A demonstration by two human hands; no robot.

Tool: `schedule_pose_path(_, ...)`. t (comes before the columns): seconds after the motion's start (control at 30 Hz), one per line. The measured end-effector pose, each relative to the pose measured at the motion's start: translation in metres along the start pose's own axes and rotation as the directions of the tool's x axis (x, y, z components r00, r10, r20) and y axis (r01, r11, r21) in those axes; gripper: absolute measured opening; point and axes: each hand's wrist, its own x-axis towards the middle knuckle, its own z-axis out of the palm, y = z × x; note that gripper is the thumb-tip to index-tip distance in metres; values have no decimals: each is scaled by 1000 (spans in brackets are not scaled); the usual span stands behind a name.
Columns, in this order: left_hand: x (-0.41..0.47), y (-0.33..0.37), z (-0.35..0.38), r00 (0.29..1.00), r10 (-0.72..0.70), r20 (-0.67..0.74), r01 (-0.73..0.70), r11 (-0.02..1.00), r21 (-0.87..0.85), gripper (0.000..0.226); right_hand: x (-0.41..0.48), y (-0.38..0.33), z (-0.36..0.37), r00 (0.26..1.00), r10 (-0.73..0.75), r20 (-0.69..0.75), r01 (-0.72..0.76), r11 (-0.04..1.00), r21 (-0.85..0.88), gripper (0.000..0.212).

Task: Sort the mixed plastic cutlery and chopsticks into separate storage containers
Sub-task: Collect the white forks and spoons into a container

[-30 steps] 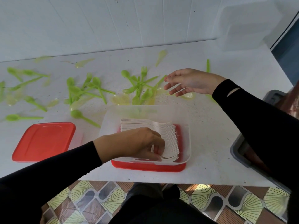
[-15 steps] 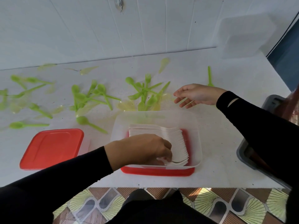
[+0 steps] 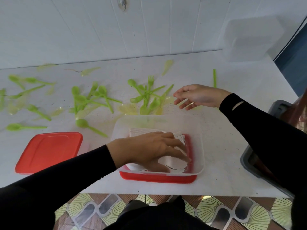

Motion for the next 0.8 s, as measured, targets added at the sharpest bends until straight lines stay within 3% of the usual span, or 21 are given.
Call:
schedule_pose_path(0.23, 21, 1, -5, 989, -13, 146, 25, 996, -84, 41, -5, 1, 1, 1000, 8, -6, -8, 1000, -14, 29)
schedule_pose_path(0.4, 17, -3, -7, 983, -16, 180, 36, 994, -106, 51, -17, -2, -6, 996, 3, -84, 1, 999, 50, 30)
schedule_pose_path(0.63, -13, -16, -3, 995, -16, 103, 10, 998, 62, 64, -29, -20, 10, 977, -57, -206, 85, 988, 130, 19)
schedule_pose_path(0.8, -15, -26, 1, 997, 28, 77, -27, 1000, -7, 62, -35, -46, 47, 974, -105, -200, 129, 985, 110, 16)
